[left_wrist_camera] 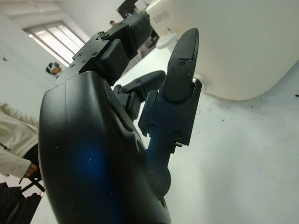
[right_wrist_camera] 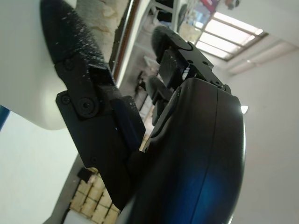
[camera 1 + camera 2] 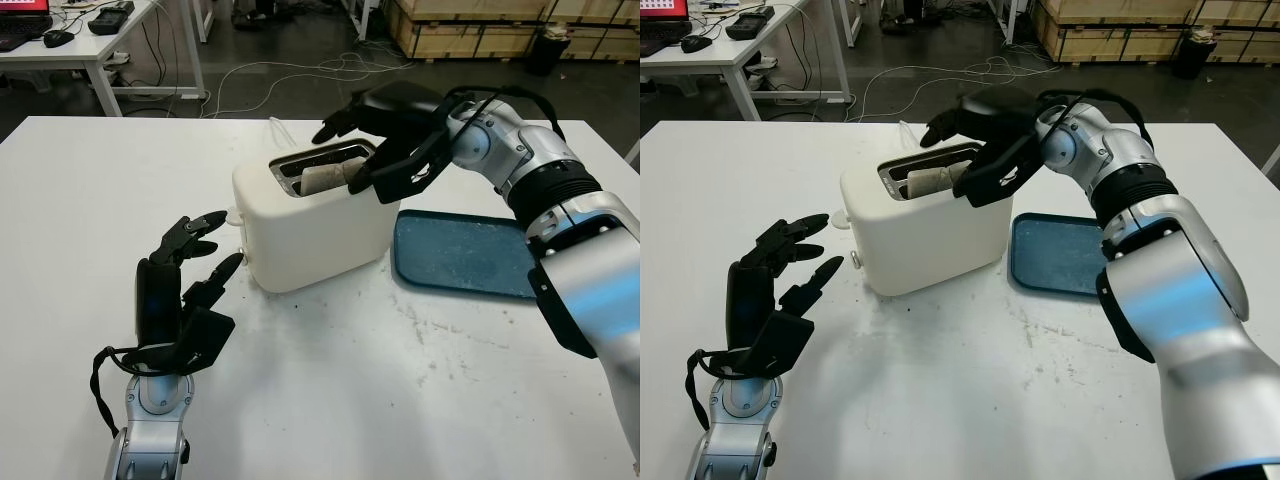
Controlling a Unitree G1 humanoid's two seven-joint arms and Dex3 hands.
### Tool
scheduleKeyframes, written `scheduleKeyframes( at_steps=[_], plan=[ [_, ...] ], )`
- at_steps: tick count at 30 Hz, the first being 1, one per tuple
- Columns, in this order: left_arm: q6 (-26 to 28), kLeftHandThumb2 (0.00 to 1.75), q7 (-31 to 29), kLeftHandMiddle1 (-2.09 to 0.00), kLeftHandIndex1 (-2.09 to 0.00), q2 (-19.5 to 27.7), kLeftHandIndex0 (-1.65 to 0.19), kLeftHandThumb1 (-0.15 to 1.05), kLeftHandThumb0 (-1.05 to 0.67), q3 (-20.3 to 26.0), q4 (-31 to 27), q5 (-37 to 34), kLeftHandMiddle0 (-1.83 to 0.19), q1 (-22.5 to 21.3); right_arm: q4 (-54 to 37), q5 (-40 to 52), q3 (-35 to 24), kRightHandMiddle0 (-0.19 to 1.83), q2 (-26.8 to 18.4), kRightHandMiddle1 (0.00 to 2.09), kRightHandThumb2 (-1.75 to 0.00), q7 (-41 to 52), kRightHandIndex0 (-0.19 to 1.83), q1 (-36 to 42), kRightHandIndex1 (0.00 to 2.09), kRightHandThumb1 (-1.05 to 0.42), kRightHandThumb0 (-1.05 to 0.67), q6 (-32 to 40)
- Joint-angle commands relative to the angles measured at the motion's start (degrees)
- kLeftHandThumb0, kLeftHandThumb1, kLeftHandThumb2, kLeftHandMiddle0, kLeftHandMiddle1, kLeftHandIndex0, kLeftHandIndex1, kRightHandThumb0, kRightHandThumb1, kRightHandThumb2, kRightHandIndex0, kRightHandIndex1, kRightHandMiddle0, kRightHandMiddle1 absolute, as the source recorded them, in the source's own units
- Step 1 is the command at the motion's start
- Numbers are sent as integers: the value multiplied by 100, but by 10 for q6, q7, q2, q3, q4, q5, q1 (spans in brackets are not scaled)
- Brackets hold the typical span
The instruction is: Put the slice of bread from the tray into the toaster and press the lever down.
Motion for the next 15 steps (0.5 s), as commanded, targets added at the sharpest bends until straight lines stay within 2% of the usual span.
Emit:
scheduleKeyframes(
  at_steps=[1, 7, 8, 11, 12, 15],
  plan=[
    [1, 10, 0, -110, -47, -1, -57, 92, -37, -1, -1, 1, -42, 5, -8, 30, -21, 36, -9, 0, 0, 9, 0, -11, 56, -73, -104, 5],
    [-2, 10, -1, -110, -48, 2, -57, 92, -38, 0, 2, 1, -42, 4, -26, 98, -92, 45, -27, 4, 0, -13, 6, 2, 71, -74, -95, 1],
    [-2, 10, 0, -110, -48, 2, -57, 92, -38, 0, 2, 2, -42, 4, -29, 118, -111, 50, -29, 4, 0, -20, 15, 10, 65, -74, -90, 0],
    [0, 10, 2, -109, -48, 4, -57, 92, -38, 2, 0, 7, -42, 4, -33, 201, -180, 65, -29, 4, 0, -8, 51, 47, 38, -69, -57, -21],
    [2, 10, 2, -109, -48, 5, -58, 92, -39, 3, -2, 11, -43, 3, -39, 222, -197, 73, -30, 6, -1, -5, 67, 63, 37, -71, -48, -26],
    [8, 10, 5, -107, -47, 9, -58, 92, -40, 7, -7, 20, -45, 2, -78, 288, -244, 88, -23, 11, -1, 8, 89, 143, 41, -73, -40, -33]
  ],
)
